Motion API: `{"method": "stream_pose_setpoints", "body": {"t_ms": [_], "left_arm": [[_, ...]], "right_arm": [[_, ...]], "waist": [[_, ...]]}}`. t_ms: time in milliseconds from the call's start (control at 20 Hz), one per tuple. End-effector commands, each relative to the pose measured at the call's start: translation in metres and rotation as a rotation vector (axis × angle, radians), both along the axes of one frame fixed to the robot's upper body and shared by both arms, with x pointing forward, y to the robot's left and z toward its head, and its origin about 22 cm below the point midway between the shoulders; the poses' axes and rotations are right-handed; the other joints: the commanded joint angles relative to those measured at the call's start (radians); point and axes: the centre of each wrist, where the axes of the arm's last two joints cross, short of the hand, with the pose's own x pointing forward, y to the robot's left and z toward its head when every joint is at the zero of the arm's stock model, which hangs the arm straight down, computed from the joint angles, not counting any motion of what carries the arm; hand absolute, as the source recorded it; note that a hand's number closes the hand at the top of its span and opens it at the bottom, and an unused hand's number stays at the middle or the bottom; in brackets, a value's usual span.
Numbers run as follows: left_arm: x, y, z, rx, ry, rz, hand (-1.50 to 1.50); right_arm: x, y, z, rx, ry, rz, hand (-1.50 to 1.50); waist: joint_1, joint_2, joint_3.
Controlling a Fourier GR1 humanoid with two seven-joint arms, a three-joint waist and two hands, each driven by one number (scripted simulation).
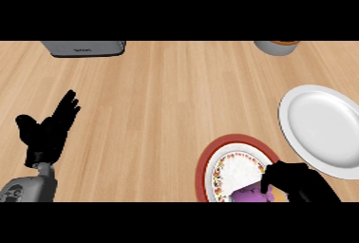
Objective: Pick the can from the plate and place it in the plate
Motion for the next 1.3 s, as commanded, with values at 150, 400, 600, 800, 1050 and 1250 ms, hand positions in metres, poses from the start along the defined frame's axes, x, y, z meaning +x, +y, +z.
{"method": "stream_pose_setpoints", "body": {"t_ms": [150, 400, 600, 800, 1050, 1250], "left_arm": [[-0.003, -0.003, 0.002, 0.0, -0.007, -0.035, 0.0], [0.01, 0.001, -0.004, -0.015, -0.032, -0.019, 0.0], [0.017, 0.0, -0.006, -0.002, -0.006, -0.036, 0.0], [-0.001, -0.012, -0.007, 0.006, -0.012, -0.046, 0.0], [0.018, -0.022, 0.008, -0.003, -0.014, -0.067, 0.0], [0.031, -0.016, 0.005, -0.014, -0.007, -0.043, 0.0]], "right_arm": [[-0.014, -0.029, 0.052, 0.148, -0.195, -0.257, 1.5], [0.003, -0.075, 0.056, 0.26, -0.119, -0.362, 1.5], [0.022, -0.107, 0.043, 0.28, -0.089, -0.421, 1.5], [0.046, -0.15, 0.033, 0.277, -0.088, -0.486, 1.5], [0.073, -0.205, 0.024, 0.221, -0.071, -0.499, 1.5], [0.093, -0.219, 0.014, 0.105, 0.064, -0.508, 1.5]], "waist": [[0.03, 0.009, 0.001], [0.033, 0.012, 0.001], [0.035, 0.012, 0.001], [0.043, 0.012, 0.002], [0.047, 0.014, 0.002], [0.053, 0.02, 0.002]]}}
